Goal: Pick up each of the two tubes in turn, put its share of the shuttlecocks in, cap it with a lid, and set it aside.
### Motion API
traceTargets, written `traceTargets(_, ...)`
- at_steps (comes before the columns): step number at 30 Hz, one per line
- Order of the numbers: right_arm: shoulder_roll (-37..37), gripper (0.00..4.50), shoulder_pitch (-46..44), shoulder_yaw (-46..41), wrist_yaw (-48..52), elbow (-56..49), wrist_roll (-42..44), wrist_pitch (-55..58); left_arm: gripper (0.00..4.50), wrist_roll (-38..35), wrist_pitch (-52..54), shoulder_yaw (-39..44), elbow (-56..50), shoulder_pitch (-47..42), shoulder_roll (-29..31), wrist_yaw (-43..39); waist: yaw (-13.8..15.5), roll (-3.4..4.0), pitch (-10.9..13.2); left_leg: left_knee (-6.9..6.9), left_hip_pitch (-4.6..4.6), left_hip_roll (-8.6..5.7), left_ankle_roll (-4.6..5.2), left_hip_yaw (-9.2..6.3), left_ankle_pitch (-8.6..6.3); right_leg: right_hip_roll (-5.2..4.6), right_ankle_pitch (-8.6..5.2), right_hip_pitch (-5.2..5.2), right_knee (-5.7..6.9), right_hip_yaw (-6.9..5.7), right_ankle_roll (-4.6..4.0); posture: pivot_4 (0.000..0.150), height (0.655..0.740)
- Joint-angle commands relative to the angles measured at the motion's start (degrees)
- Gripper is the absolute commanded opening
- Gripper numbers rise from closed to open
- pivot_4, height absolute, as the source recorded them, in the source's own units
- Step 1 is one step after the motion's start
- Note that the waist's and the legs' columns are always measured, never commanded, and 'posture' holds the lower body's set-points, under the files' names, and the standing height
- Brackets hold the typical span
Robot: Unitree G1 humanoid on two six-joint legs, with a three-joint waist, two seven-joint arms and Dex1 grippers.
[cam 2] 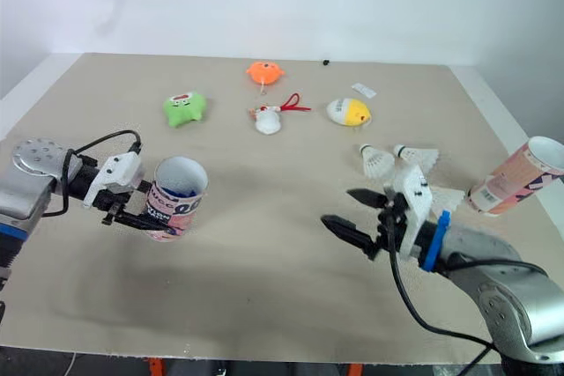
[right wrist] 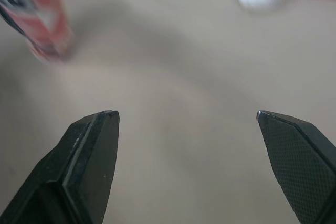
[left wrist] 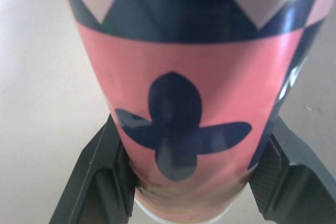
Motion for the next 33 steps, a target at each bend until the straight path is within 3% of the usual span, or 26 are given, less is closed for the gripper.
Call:
traceTargets(1,-0.7,4.5,3.4,-3.8,0.2,-1.4,-1.7,-1.8,2.42,0.3,-1.9,-1.8,0.7,-1.0,0.3,0.0,0.0,0.07,-0.1,0.0,0.03,0.0,0.0,0.01,0.0,0.0,0.02,0.02,0.01,0.02,0.01,0.15,0.74)
traceTargets(12,2.6,4.5,5.9,-7.1,-4.3,4.1,-6.5,-4.1,2.42,-1.4,-2.1,-2.5,1.1,-0.9,-5.1,0.0,0.2,0.38,-0.3,0.19,0.12,-0.26,0.03,0.13,0.02,-0.28,-0.06,0.18,0.04,0.17,0.06,0.15,0.74)
traceTargets(23,9.8,4.5,-8.8,4.7,-14.9,13.4,-17.6,-4.5,2.42,-1.2,-0.1,-3.1,0.3,-1.1,-5.1,0.0,0.1,0.41,-0.3,0.26,0.12,-0.29,0.1,0.14,0.07,-0.31,0.02,0.19,0.04,0.17,0.1,0.15,0.74)
traceTargets(33,14.1,4.5,-22.6,10.4,-19.1,29.0,-27.3,-10.2,2.42,-0.9,1.9,-4.9,-0.4,-2.2,-2.7,0.0,-0.2,0.43,-0.3,0.22,0.05,-0.27,0.1,0.18,0.07,-0.24,0.04,0.08,0.06,0.21,0.15,0.15,0.74)
